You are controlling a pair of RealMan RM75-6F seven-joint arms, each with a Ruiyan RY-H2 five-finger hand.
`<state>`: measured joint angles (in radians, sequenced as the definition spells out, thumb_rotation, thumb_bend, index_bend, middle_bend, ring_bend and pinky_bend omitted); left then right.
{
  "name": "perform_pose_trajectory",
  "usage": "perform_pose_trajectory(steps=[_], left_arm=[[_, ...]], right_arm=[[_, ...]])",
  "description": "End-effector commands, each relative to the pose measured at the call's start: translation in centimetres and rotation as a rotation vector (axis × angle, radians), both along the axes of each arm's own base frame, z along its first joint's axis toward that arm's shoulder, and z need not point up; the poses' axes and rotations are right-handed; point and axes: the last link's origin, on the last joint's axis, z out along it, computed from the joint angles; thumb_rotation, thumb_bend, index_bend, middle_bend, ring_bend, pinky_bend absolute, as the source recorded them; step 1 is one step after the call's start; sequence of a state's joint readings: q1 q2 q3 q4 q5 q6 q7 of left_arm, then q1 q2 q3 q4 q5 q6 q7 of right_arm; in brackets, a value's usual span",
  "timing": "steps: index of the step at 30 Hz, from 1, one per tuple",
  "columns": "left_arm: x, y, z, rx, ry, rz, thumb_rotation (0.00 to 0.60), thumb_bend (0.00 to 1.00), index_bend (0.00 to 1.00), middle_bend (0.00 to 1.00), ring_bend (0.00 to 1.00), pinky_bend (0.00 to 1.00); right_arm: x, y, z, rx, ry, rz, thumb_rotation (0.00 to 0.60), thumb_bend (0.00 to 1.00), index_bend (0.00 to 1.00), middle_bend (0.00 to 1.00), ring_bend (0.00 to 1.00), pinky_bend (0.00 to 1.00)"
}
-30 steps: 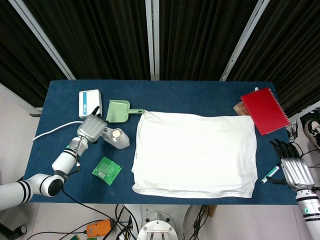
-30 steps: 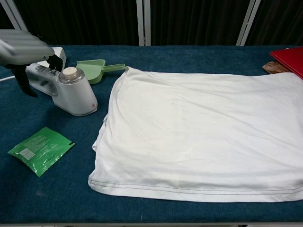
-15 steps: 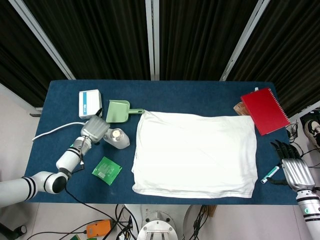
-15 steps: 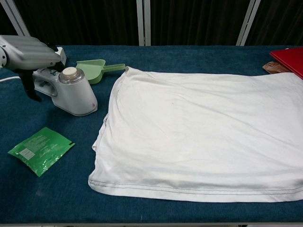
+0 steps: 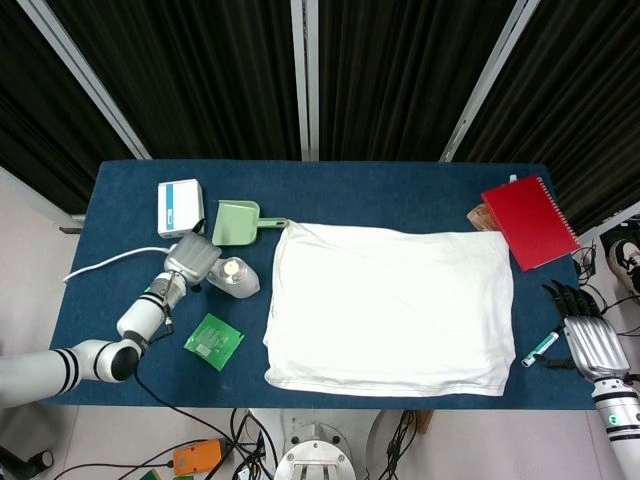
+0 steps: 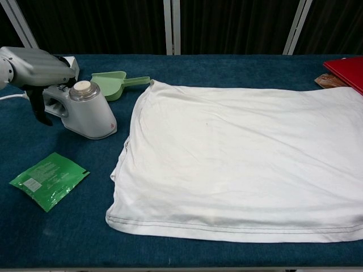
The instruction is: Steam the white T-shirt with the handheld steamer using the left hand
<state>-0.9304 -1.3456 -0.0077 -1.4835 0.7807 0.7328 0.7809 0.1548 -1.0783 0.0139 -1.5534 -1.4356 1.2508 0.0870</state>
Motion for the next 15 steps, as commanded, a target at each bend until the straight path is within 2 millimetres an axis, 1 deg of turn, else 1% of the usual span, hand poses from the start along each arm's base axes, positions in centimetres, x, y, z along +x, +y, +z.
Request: perform_pose_trajectory(steps=[1,7,10,14,15], left_arm=[[0.03,0.08,-0.08,-0.012,-0.006,0.021,0.6,0.04,0.54,0.61,0.48,0.0],[-0.01,0.21,-0.02,-0.021,0.005,0.047,0.6,0.08,0.54,0.61,0.48,0.0],[-0.05,0.26,0.02,-0.025,0.013,0.063,0.6,0.11,0.54,0.63,0.5,0.0],[-0.15,0.36,0.09,-0.03,0.015,0.091,0.6,0.21,0.59,0.68,0.55,0.0],[-0.16,0.38,0.13,-0.031,0.012,0.099,0.6,0.22,0.6,0.69,0.56,0.0]], right_arm=[[0.02,-0.04,0.01,-0.001,-0.001,0.0,0.6,0.08,0.0,0.06,0.0,0.0],[0.04,-0.16,0.04,-0.004,0.0,0.0,0.6,0.08,0.0,0.06,0.0,0.0],[0.04,-0.19,0.02,-0.004,0.0,-0.001,0.6,0.08,0.0,0.06,0.0,0.0],[0.04,-0.19,0.07,-0.006,0.0,-0.001,0.6,0.08,0.0,0.06,0.0,0.0],[0.05,-0.19,0.09,-0.008,0.001,-0.001,0.6,0.08,0.0,0.06,0.0,0.0]])
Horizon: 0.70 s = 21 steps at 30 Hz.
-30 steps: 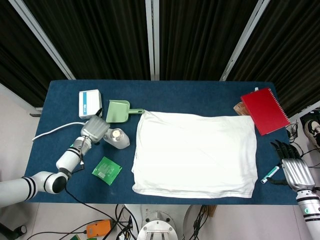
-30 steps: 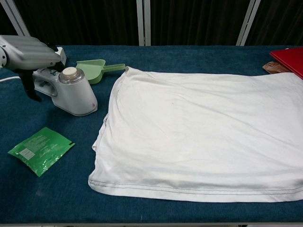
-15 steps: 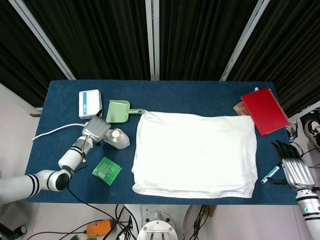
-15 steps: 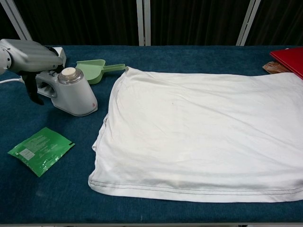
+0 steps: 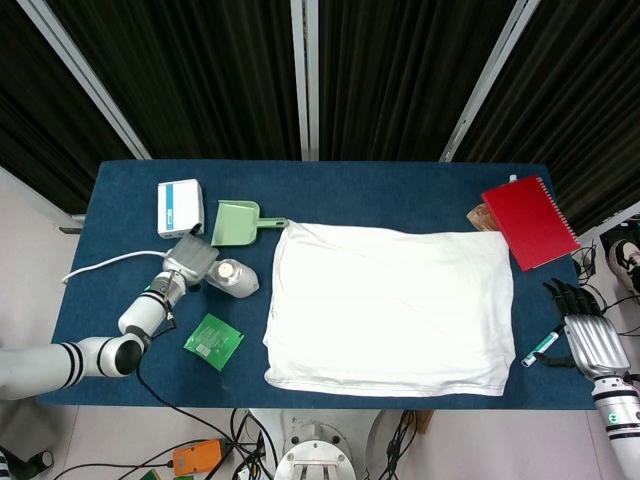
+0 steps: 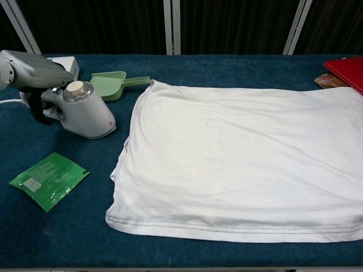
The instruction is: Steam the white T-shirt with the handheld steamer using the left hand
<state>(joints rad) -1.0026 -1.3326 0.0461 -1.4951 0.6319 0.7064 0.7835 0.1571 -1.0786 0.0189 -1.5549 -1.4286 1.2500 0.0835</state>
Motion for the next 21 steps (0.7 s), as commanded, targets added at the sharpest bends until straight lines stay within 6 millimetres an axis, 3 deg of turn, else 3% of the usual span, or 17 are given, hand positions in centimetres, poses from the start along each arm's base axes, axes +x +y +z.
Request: perform_pose_trajectory(steps=[1,10,15,21], left_arm=[[0.0,0.1,0.1,-0.005,0.0,0.017,0.6,0.24,0.61,0.71,0.57,0.0],[0.0,0.1,0.7,-0.009,-0.038,0.06,0.6,0.46,0.69,0.8,0.66,0.01],[0.2,0.0,1.1,-0.022,-0.105,0.096,0.6,0.59,0.69,0.84,0.69,0.4],[0.4,-0.1,1.8,-0.034,-0.191,0.135,0.6,0.73,0.7,0.87,0.71,0.55]], right_arm=[[0.0,0.0,0.0,-0.003,0.0,0.0,0.6,0.08,0.0,0.06,0.0,0.0],[0.1,0.0,0.1,-0.004,0.001,0.001,0.6,0.08,0.0,0.06,0.0,0.0],[0.2,0.0,0.0,0.0,0.002,0.003,0.6,0.08,0.0,0.06,0.0,0.0],[0.2,0.0,-0.1,0.012,0.001,0.003,0.6,0.08,0.0,0.06,0.0,0.0]])
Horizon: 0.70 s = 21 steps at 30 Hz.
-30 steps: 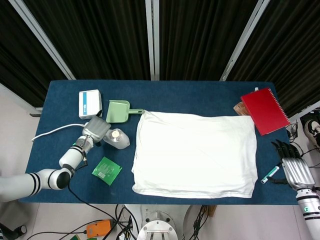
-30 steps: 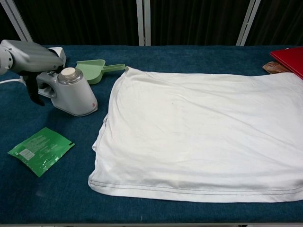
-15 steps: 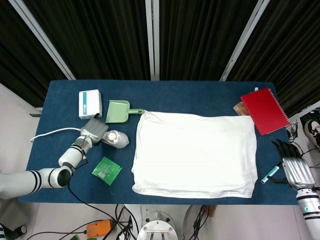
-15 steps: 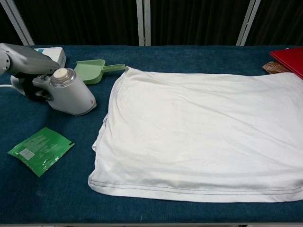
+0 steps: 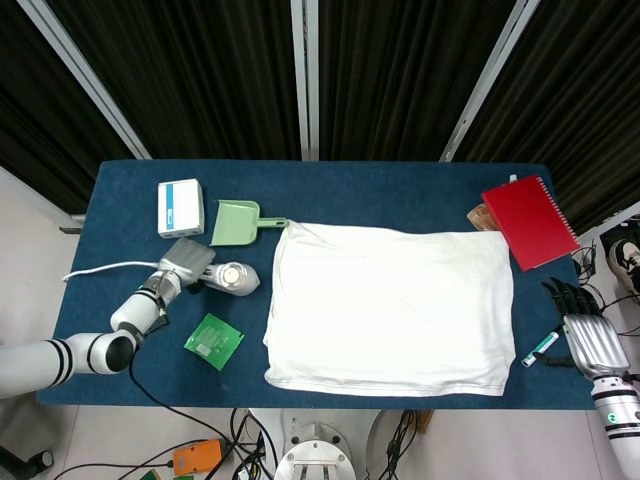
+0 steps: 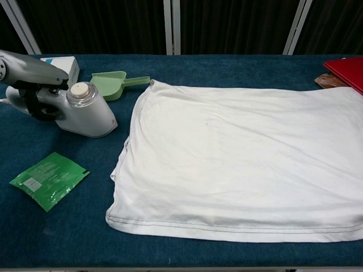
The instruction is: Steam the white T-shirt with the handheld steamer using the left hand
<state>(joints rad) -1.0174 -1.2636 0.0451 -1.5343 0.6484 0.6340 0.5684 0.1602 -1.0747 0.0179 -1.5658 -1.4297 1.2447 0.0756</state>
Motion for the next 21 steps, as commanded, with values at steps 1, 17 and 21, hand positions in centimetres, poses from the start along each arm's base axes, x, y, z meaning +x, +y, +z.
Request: perform_pose_trajectory(steps=[1,17,21], left_arm=[[0.1,-0.1,0.6,-0.009,-0.056,0.029,0.6,0.76,0.7,0.88,0.72,0.57],[4.9,-1.2,2.3,-0.106,-0.213,0.005,0.597,0.84,0.7,0.92,0.75,0.62],[8.9,-1.7,1.2,-0.181,-0.226,-0.075,0.571,0.83,0.7,0.92,0.75,0.62]], right_arm=[[0.0,0.0,0.0,0.005,0.0,0.001,0.6,0.08,0.0,0.06,0.0,0.0],[0.6,-0.1,-1.1,0.078,0.02,0.029,0.6,0.08,0.0,0.06,0.0,0.0],[1.2,0.0,-2.8,0.188,0.041,0.051,0.6,0.14,0.0,0.06,0.0,0.02]])
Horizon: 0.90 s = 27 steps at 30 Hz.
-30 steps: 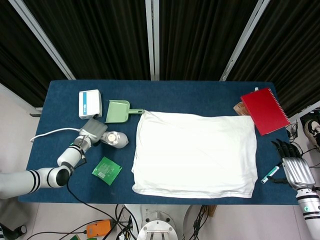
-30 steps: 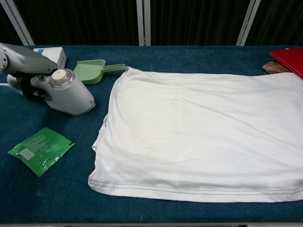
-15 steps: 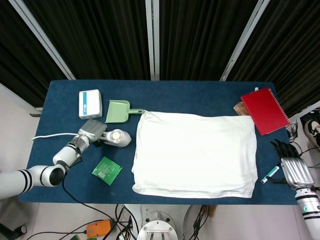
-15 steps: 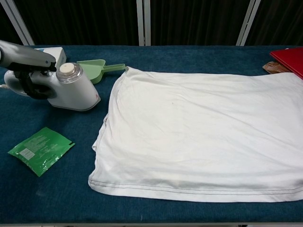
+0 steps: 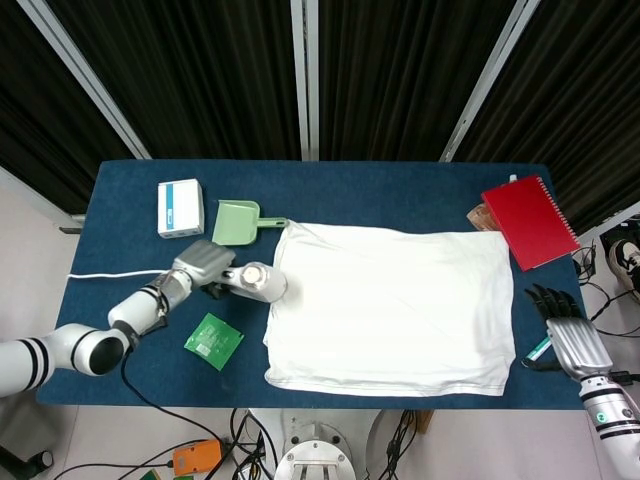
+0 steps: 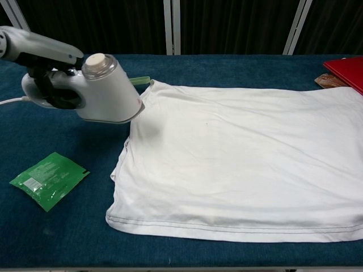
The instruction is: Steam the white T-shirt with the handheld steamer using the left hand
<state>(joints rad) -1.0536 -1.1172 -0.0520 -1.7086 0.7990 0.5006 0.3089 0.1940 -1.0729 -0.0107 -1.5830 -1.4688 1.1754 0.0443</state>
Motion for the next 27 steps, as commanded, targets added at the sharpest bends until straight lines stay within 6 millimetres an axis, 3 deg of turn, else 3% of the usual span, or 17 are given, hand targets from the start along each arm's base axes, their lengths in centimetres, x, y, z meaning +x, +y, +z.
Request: perform_pose_trajectory(steps=[1,5,8,10,16,27], left_arm=[[4.1,-0.6,-1.1,-0.065,-0.008,-0.098,0.565,0.83,0.7,0.92,0.75,0.62],[7.2,-0.9,-2.9,-0.104,0.018,-0.187,0.56,0.83,0.7,0.92,0.75,0.62],[8.9,-1.2,-4.6,-0.124,0.054,-0.233,0.549,0.83,0.7,0.92,0.75,0.62],[9.8,-1.5,-5.9,-0.134,0.085,-0.257,0.536,0.83,0.7,0.92,0.75,0.62],[11.9,-2.6,-9.2,-0.15,0.176,-0.302,0.495,0.83,0.7,0.91,0.75,0.62],[13.6,-2.2,-12.0,-0.116,0.26,-0.274,0.415,0.82,0.7,0.91,0.75,0.62]], right_arm=[[0.7,0.2,-1.7,0.113,0.023,0.028,0.6,0.22,0.0,0.06,0.0,0.03],[1.1,0.6,-3.2,0.206,0.035,0.047,0.6,0.57,0.0,0.06,0.0,0.11],[1.3,0.9,-4.1,0.25,0.031,0.055,0.6,0.76,0.01,0.08,0.01,0.14],[1.3,1.2,-4.6,0.271,0.023,0.061,0.6,0.83,0.03,0.11,0.03,0.17],[0.9,1.7,-5.6,0.331,0.044,0.068,0.6,0.88,0.07,0.14,0.04,0.18],[0.7,1.6,-6.1,0.337,0.032,0.066,0.6,0.88,0.08,0.14,0.05,0.18]])
